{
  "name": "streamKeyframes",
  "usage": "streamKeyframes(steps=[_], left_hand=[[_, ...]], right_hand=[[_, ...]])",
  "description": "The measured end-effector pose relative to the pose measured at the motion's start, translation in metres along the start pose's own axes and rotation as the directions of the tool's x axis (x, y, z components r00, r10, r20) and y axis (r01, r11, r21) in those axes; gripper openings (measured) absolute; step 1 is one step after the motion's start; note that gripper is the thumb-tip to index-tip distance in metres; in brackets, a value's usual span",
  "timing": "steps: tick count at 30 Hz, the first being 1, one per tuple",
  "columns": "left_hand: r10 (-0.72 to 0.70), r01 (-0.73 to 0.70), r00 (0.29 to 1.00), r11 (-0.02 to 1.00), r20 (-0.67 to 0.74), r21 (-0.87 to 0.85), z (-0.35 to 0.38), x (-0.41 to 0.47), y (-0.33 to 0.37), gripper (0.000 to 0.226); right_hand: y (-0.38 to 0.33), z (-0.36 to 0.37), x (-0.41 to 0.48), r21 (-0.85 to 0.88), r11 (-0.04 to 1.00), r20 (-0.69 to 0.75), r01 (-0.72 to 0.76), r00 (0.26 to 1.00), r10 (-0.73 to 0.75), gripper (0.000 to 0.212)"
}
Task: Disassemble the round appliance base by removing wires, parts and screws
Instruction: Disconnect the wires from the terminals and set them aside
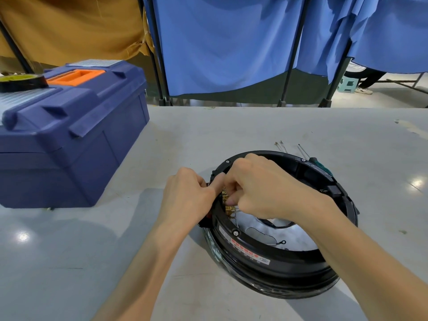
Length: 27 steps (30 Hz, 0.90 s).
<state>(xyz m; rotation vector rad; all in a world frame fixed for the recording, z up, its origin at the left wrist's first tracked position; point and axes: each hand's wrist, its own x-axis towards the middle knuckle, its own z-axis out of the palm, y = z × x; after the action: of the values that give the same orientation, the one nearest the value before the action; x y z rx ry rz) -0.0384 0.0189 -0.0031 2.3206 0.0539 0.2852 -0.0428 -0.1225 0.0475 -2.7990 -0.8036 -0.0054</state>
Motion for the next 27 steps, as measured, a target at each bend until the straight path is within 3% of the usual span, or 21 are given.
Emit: streamKeyframes(steps=[19,27], left_hand=[[-0.031,0.031,0.999,0.999,0.028,-0.016,-0.001,-0.002,0.003,0.067],[-0.034,0.036,0.999,0.998,0.03,-0.049,0.0,-0.002,0.002,0.067]], right_hand=[[0.01,-0.002,-0.005,0.083,0.995,0.008,-0.055,0.998,0.055,0.033],[0.021,-0.011,-0.009,0.352,0.933,0.083,-0.078,0.995,0.052,0.016]])
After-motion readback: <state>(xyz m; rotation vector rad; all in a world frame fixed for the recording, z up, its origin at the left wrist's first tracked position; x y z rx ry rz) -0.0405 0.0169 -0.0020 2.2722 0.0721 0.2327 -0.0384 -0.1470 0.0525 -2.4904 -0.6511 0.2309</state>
